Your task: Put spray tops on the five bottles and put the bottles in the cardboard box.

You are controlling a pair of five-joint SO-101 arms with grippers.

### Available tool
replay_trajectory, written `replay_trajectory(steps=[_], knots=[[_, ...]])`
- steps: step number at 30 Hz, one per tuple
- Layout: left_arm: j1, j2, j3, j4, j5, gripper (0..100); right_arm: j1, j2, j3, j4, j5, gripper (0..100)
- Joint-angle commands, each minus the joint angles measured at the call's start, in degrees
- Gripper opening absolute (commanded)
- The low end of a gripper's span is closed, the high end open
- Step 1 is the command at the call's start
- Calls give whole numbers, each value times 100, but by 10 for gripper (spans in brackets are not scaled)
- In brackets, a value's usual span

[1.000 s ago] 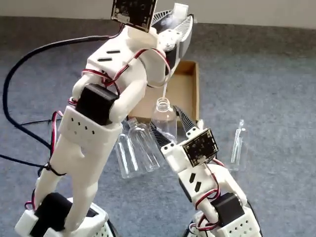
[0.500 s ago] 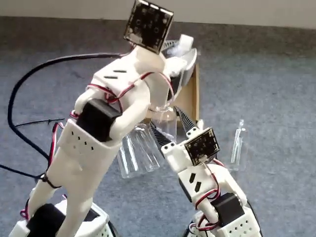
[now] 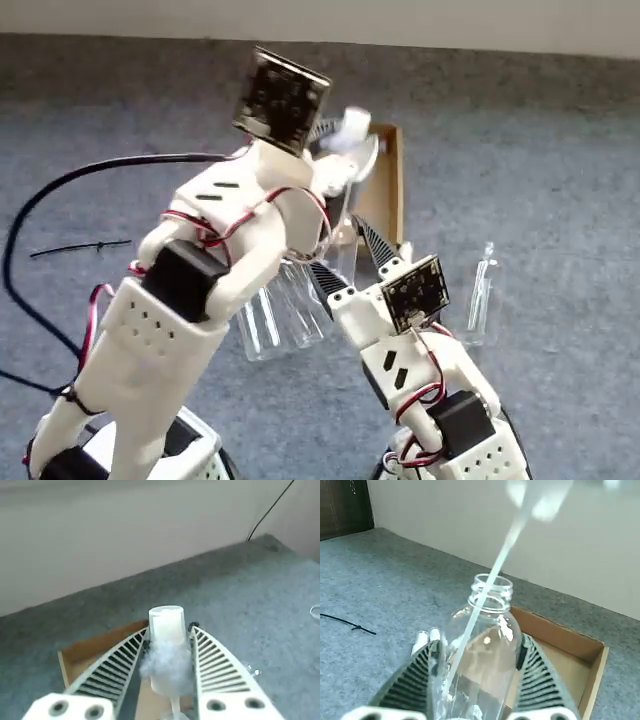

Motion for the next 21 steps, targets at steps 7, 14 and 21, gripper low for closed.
replay_trajectory(steps=[7, 14, 21], knots=[[92, -1886, 1508, 141, -782, 117, 127, -31, -110, 13, -88, 5], [119, -2229, 1640, 431, -844, 138, 127, -31, -110, 13, -79, 5], [75, -1947, 330, 396, -844, 164, 127, -48, -66, 13, -70, 5]])
